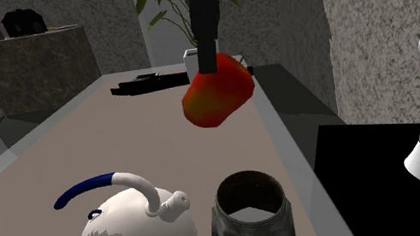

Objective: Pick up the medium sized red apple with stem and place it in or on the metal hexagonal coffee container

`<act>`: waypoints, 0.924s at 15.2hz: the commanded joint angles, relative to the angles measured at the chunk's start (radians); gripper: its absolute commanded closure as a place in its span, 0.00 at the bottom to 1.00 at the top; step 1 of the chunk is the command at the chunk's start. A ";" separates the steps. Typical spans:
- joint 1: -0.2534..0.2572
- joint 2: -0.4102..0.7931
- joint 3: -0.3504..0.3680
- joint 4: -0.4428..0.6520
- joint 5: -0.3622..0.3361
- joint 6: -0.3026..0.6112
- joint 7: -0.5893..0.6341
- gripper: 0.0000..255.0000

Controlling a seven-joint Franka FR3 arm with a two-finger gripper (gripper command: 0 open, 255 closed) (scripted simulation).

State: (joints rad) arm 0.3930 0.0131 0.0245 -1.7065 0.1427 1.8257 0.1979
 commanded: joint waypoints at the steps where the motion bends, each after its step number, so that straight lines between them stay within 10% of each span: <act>1: 0.023 0.013 0.023 0.025 -0.006 -0.005 0.050 1.00; 14: 0.054 0.024 0.051 -0.105 -0.009 0.142 0.091 1.00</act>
State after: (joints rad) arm 0.4471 0.0376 0.0760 -1.7982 0.1332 1.9551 0.2913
